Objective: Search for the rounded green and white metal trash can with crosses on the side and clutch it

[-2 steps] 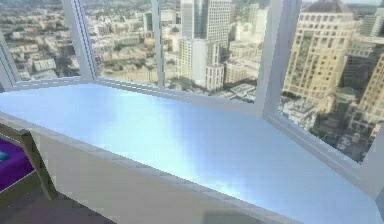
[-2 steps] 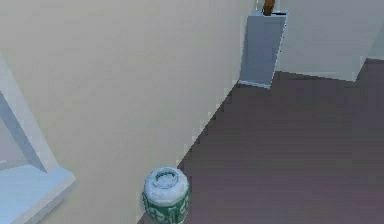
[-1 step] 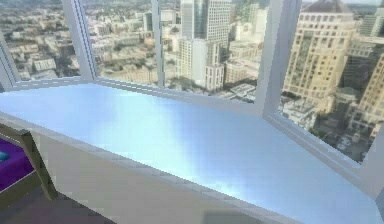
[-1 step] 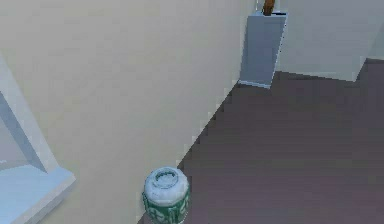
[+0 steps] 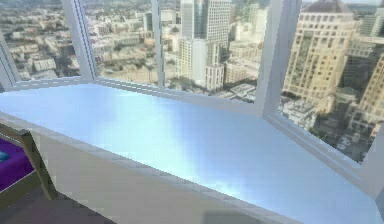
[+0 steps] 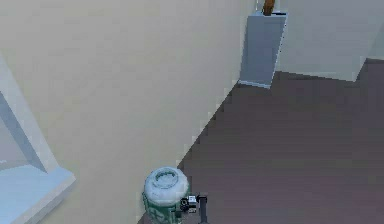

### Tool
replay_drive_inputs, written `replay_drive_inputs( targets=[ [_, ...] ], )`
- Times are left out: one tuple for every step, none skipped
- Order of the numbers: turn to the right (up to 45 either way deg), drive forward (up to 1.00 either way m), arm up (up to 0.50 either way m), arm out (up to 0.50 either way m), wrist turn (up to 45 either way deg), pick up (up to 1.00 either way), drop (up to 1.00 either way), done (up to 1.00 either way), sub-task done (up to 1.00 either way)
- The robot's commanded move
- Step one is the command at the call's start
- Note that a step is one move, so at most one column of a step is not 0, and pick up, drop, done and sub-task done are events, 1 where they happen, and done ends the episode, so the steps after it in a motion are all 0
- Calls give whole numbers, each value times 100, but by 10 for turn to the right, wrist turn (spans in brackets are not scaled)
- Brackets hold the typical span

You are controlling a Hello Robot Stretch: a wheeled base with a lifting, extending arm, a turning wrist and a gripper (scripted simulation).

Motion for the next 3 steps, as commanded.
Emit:
replay_drive_inputs(
  targets=[
    [0, 0, 0, 0, 450, 0, 0, 0, 0],
    [0, 0, 0, 0, 450, 0, 0, 0, 0],
    [0, 0, 0, 0, 450, 0, 0, 0, 0]
  ],
)
